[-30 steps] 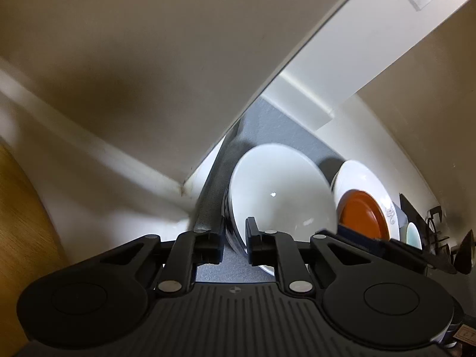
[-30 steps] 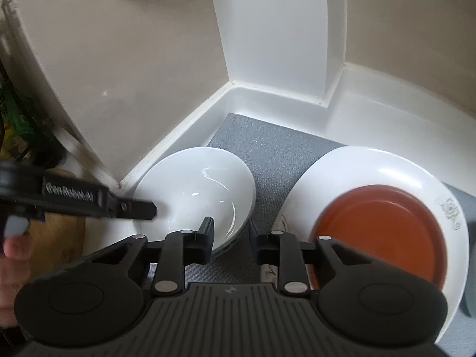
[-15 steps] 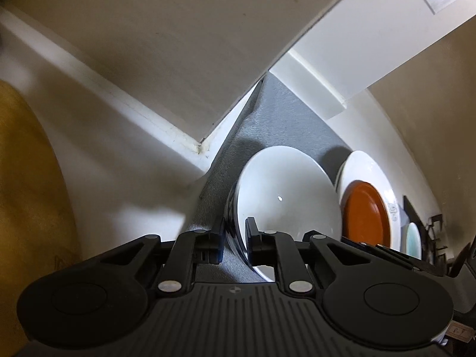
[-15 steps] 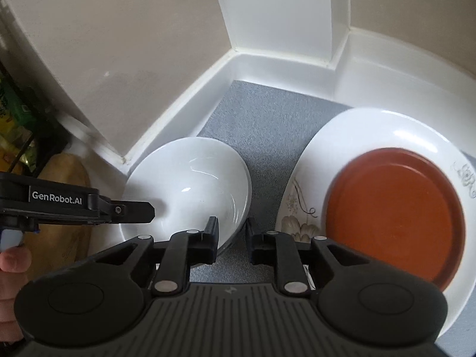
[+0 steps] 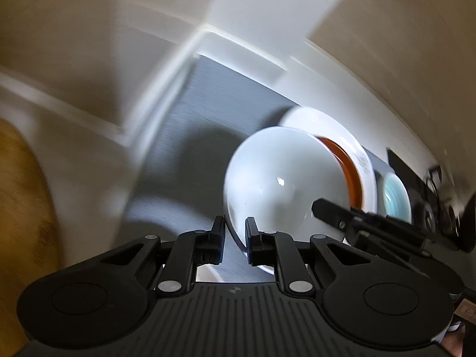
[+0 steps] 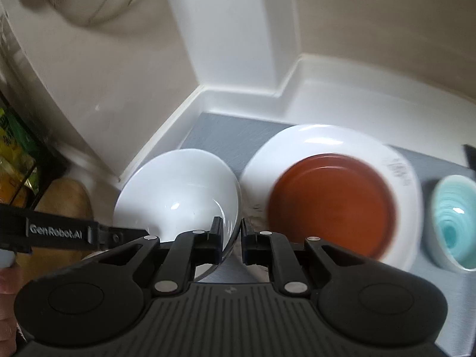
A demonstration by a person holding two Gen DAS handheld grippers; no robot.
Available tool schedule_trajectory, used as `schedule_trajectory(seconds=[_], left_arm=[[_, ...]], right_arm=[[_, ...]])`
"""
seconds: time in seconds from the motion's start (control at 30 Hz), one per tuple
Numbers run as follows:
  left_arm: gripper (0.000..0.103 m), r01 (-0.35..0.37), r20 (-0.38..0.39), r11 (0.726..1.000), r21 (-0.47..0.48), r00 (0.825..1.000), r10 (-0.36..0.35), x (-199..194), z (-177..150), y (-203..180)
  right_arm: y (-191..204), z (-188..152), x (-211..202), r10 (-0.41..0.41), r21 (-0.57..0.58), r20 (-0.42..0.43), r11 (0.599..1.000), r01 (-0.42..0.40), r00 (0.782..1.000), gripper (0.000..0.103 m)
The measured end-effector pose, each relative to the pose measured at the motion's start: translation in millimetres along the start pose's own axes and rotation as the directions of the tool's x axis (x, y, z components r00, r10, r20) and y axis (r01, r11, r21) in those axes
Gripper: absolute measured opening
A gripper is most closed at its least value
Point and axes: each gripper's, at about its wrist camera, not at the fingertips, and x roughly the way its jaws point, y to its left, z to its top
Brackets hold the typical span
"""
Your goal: Organize plates and bowls
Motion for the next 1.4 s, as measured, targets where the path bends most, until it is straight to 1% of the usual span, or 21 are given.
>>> schedule_trajectory(seconds=[0.13, 0.2, 0.3, 0.4, 0.5, 0.53, 0.63, 0.7, 0.8, 0.83, 0.93, 1.0, 1.1, 1.23, 1.3, 1.37, 1.4], left_arm=[[0.015, 0.003, -0.014, 0.998, 0.066, 1.0, -0.002, 2.6, 0.4, -41.4], [0.015, 0.011, -0.02, 0.995, 0.099, 1.0, -0.009, 3.5, -1.2, -60.5], [0.015, 0.044, -0.037, 0.988, 0.149, 0.999, -0.039, 6.3, 1.6, -91.4], [0.015, 0.08, -0.056, 0.972, 0.221, 0.996, -0.069, 10.5, 5.1, -122.6], [0.015, 0.105, -0.091, 0.954, 0.279, 0.992, -0.083, 19.8, 10.5, -161.3], [0.015, 0.108, -0.101, 0.95, 0.294, 0.991, -0.082, 24.9, 11.8, -174.3], [0.015, 0.097, -0.12, 0.921, 0.378, 0.991, -0.055, 42.7, 10.4, -213.3], [0.015, 0.084, -0.149, 0.913, 0.399, 0.988, -0.026, 61.6, 10.4, -231.8], [0.015, 0.07, -0.189, 0.909, 0.411, 0.982, 0.01, 86.8, 12.9, -250.6], [0.015, 0.063, -0.199, 0.907, 0.416, 0.98, 0.023, 94.5, 13.8, -259.1], [0.015, 0.045, -0.225, 0.906, 0.422, 0.973, 0.057, 109.5, 15.9, -268.6], [0.015, 0.023, -0.236, 0.899, 0.438, 0.967, 0.091, 117.7, 17.6, -274.9], [0.015, 0.001, -0.244, 0.894, 0.449, 0.962, 0.121, 127.3, 21.1, -282.8], [0.015, -0.024, -0.253, 0.887, 0.462, 0.955, 0.158, 142.2, 26.4, -288.2], [0.015, -0.03, -0.27, 0.889, 0.456, 0.948, 0.171, 149.5, 27.7, -287.0], [0.015, -0.037, -0.295, 0.901, 0.433, 0.939, 0.18, 156.8, 29.0, -284.4], [0.015, -0.041, -0.291, 0.902, 0.431, 0.939, 0.181, 156.9, 30.1, -284.2]], right_arm=[[-20.3, -6.4, -30.3, -0.049, -0.004, 0.042, 0.999, 0.049, 0.998, 0.013], [-38.9, -12.3, -45.8, -0.064, 0.038, 0.058, 0.997, 0.061, 0.996, 0.013], [-68.1, -20.6, -67.2, -0.084, 0.111, 0.083, 0.991, 0.074, 0.993, 0.014], [-99.0, -27.3, -87.7, -0.121, 0.174, 0.111, 0.98, 0.101, 0.986, 0.014], [-133.2, -30.7, -107.6, -0.163, 0.225, 0.136, 0.966, 0.13, 0.977, 0.014], [-143.8, -30.7, -112.3, -0.176, 0.241, 0.143, 0.961, 0.138, 0.974, 0.014], [-176.3, -33.9, -122.2, -0.209, 0.287, 0.155, 0.945, 0.159, 0.965, 0.014], [-198.1, -36.2, -120.4, -0.22, 0.302, 0.145, 0.938, 0.168, 0.965, 0.013], [-223.2, -40.3, -108.5, -0.239, 0.311, 0.113, 0.93, 0.194, 0.964, 0.013], [-229.0, -40.9, -105.1, -0.241, 0.312, 0.107, 0.929, 0.198, 0.965, 0.013], [-242.0, -39.4, -93.6, -0.249, 0.31, 0.092, 0.927, 0.21, 0.964, 0.013], [-250.0, -38.8, -86.1, -0.24, 0.311, 0.084, 0.928, 0.204, 0.967, 0.013], [-256.7, -38.3, -75.2, -0.239, 0.298, 0.068, 0.931, 0.209, 0.969, 0.012], [-255.9, -36.5, -59.9, -0.253, 0.255, 0.042, 0.938, 0.234, 0.967, 0.012], [-258.5, -36.2, -54.0, -0.25, 0.26, 0.031, 0.937, 0.234, 0.968, 0.012], [-256.4, -35.4, -52.3, -0.261, 0.242, 0.035, 0.939, 0.245, 0.965, 0.012], [-251.5, -33.9, -52.1, -0.272, 0.217, 0.034, 0.941, 0.259, 0.962, 0.013]])
